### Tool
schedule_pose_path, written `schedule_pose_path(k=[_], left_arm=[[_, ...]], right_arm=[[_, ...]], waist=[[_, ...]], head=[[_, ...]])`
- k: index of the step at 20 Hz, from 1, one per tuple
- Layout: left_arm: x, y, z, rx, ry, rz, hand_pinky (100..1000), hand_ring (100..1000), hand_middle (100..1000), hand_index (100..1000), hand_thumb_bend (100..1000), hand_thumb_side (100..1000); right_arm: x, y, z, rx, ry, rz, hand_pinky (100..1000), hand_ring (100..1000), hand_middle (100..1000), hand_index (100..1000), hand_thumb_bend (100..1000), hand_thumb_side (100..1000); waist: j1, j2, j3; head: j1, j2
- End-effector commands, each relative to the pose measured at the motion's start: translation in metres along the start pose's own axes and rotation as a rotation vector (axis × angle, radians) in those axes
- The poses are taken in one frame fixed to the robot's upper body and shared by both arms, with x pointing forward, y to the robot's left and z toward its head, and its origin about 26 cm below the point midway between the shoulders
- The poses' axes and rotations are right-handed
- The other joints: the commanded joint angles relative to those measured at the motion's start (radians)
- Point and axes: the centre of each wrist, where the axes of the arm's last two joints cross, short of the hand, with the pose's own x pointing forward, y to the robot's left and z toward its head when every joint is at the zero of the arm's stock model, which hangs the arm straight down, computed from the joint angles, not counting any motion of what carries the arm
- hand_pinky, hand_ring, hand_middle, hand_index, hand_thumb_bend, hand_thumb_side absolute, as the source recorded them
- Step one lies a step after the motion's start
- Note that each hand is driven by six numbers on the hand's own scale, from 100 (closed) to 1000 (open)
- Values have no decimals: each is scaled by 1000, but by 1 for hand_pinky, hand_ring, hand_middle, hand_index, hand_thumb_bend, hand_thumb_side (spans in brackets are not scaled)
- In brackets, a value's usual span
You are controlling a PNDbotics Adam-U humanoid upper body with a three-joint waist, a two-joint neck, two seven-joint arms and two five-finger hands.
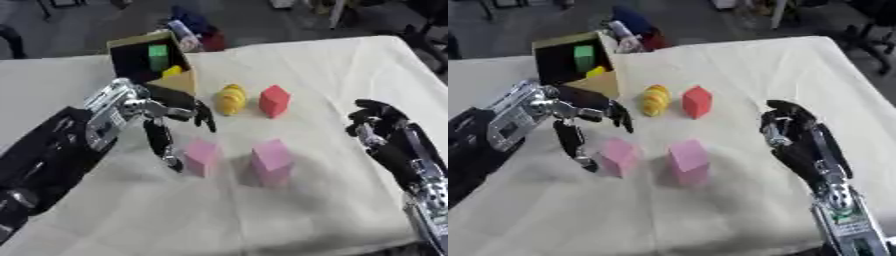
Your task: Pick up objects on the table and place them in the box.
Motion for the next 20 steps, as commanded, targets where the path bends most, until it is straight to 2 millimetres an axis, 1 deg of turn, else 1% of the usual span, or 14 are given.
schedule_pose_path(k=[1,4,5,6,7,8,9,10,11,13,17,18,20], left_arm=[[-1,7,1,-101,-55,-104,824,772,804,871,609,223],[-2,0,-5,-116,-56,-92,787,729,755,836,589,216],[-2,-1,-6,-118,-54,-87,742,675,699,796,569,205],[-3,-3,-7,-117,-51,-81,737,670,693,793,567,203],[-4,-3,-7,-109,-47,-77,686,605,616,739,540,178],[-5,-4,-6,-95,-42,-74,679,598,608,732,537,175],[-6,-3,-4,-73,-36,-71,630,532,533,671,503,150],[-6,-1,0,-40,-29,-70,610,507,504,644,487,141],[-7,3,6,-2,-22,-71,582,470,461,598,460,131],[-7,17,23,83,-7,-81,572,454,438,579,451,126],[-8,48,68,249,61,-91,579,455,439,576,457,125],[-11,55,79,288,98,-85,582,458,442,580,448,128],[-22,62,94,353,191,-56,591,479,457,589,455,111]], right_arm=[[8,-5,-4,2,-33,11,632,584,616,796,100,447],[8,-4,-4,3,-34,10,632,583,616,796,100,447],[8,-4,-5,2,-34,10,632,583,616,796,100,447],[8,-4,-5,2,-34,10,632,583,616,796,100,447],[8,-4,-5,1,-34,9,632,583,616,796,100,446],[8,-4,-5,1,-34,9,632,583,616,796,100,446],[8,-4,-4,0,-33,9,632,583,616,796,100,447],[8,-5,-4,-2,-32,9,632,583,616,796,100,447],[8,-5,-4,-3,-31,9,632,583,616,796,100,447],[7,-5,-4,-5,-29,10,632,583,616,796,100,447],[6,-6,-3,-8,-23,13,632,582,616,796,100,449],[6,-6,-2,-8,-21,14,632,582,616,796,100,448],[5,-7,-1,-8,-17,15,632,582,616,796,100,449]], waist=[[3,-7,-3],[3,-7,-5],[3,-7,-5],[3,-7,-5],[3,-7,-5],[3,-8,-5],[3,-8,-5],[3,-8,-4],[2,-9,-3],[3,-11,-1],[6,-16,5],[7,-17,6],[8,-21,9]], head=[[2,-1],[2,-3],[2,-3],[2,-3],[2,-4],[1,-4],[0,-4],[-1,-4],[-1,-4],[-1,-4],[-4,-3],[-4,-2],[-6,0]])
